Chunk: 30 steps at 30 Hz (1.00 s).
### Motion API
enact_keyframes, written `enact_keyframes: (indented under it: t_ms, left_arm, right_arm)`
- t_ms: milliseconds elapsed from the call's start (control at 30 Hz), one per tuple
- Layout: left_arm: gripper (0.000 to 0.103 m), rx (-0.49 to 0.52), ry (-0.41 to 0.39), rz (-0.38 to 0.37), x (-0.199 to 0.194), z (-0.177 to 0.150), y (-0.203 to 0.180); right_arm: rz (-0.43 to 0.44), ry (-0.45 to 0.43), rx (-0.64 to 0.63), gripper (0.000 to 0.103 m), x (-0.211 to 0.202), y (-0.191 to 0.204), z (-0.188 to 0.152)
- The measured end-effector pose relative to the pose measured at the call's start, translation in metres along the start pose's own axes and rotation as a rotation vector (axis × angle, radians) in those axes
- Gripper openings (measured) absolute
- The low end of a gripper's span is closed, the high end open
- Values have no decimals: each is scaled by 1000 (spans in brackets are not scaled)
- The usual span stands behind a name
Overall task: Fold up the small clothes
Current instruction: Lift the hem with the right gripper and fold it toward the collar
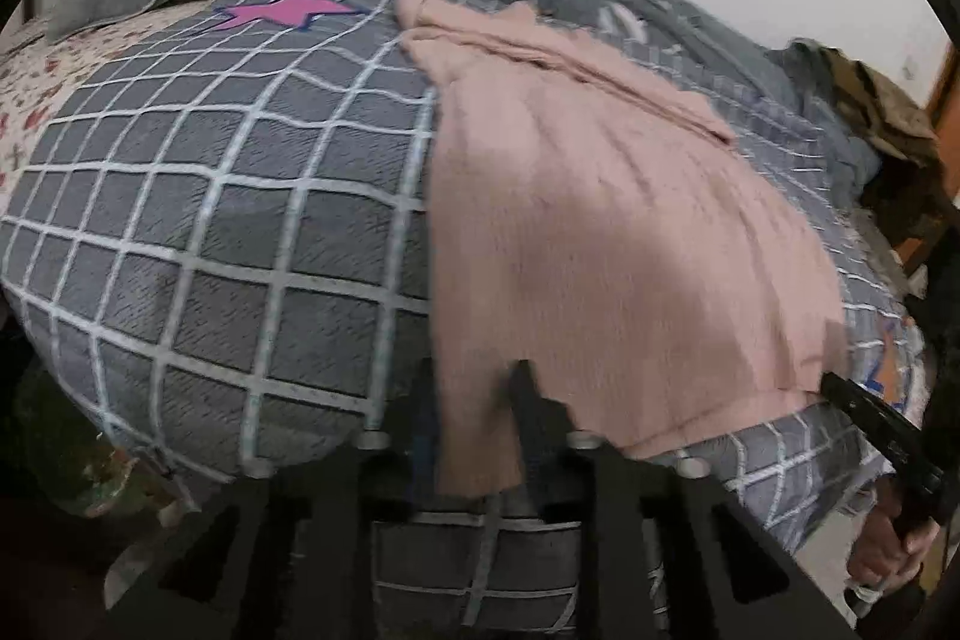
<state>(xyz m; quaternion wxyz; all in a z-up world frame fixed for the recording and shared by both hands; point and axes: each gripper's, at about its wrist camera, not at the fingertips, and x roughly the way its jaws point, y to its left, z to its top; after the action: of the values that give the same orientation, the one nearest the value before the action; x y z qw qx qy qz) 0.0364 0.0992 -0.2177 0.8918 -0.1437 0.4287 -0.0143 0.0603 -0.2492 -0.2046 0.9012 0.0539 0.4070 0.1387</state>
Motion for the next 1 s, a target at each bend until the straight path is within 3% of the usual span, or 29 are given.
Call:
enact_keyframes:
  t_ms: [67, 233, 500, 700, 1000]
  left_arm:
    - [8, -38, 28, -40, 1, 3, 6]
    - [7, -119, 5, -114, -19, 8, 18]
    - [6, -225, -42, -240, -56, 30, 25]
    - [6, -212, -106, -249, -81, 61, 13]
    - [6, -197, -200, -256, -92, 120, -3]
  right_arm:
    - [25, 30, 9, 9, 1, -2, 2]
    - [81, 43, 65, 9, -11, -14, 8]
    - [165, -57, 106, 8, -57, -10, 35]
    - [227, -136, 148, 8, -83, -6, 71]
    - [247, -219, 201, 7, -91, -11, 126]
